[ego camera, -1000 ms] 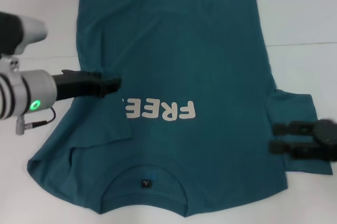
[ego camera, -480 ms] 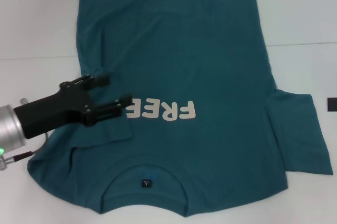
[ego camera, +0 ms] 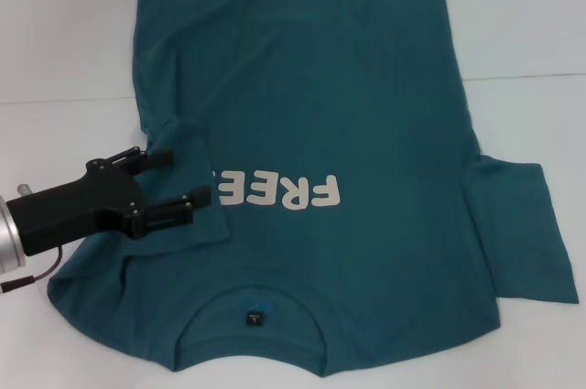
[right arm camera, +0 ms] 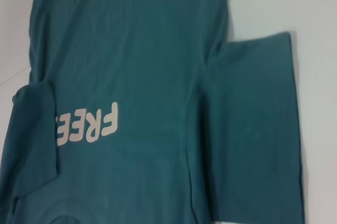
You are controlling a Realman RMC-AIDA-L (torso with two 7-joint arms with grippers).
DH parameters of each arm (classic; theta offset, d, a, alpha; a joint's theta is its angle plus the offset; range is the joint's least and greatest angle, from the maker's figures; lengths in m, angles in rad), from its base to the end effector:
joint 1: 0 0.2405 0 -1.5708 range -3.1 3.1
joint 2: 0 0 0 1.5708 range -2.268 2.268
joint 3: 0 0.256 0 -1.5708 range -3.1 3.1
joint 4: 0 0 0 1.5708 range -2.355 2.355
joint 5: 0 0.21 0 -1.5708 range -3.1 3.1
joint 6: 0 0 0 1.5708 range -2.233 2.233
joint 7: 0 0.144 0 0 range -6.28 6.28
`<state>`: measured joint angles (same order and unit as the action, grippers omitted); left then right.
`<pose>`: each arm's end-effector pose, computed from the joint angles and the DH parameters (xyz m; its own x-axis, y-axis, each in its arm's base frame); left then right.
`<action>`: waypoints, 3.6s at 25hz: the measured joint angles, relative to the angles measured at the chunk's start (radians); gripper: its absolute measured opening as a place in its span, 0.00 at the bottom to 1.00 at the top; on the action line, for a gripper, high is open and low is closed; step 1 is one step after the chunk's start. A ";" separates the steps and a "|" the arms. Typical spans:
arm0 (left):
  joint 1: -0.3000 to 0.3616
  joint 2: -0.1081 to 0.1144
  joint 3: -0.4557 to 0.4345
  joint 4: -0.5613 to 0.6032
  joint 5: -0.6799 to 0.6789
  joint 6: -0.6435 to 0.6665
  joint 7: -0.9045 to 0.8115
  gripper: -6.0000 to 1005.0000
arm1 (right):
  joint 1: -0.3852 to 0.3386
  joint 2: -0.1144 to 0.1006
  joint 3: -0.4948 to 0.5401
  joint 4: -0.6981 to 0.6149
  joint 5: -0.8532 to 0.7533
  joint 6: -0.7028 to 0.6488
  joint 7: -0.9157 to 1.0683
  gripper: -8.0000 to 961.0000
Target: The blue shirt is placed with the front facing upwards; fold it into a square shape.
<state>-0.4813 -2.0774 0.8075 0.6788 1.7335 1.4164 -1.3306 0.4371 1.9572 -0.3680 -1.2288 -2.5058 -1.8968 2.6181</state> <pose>-0.2564 0.3476 0.0101 0.7494 0.2435 0.6157 0.4917 -0.8274 -0.2713 0.3253 0.2821 0.1590 -0.0117 -0.9061 -0.4229 -0.9916 0.0649 -0.1115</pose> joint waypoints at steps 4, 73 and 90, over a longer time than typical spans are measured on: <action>-0.003 0.000 0.003 -0.008 0.007 0.001 0.000 0.88 | -0.001 -0.001 -0.003 0.050 -0.046 0.077 -0.007 0.88; -0.039 -0.003 0.003 -0.049 0.100 -0.028 -0.012 0.88 | 0.106 -0.004 -0.204 0.495 -0.028 0.528 -0.024 0.77; -0.058 -0.006 0.001 -0.050 0.100 -0.028 -0.012 0.88 | 0.098 -0.009 -0.222 0.490 -0.030 0.523 -0.084 0.18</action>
<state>-0.5394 -2.0831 0.8082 0.6289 1.8331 1.3882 -1.3422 0.5352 1.9486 -0.5900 -0.7383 -2.5357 -1.3734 2.5343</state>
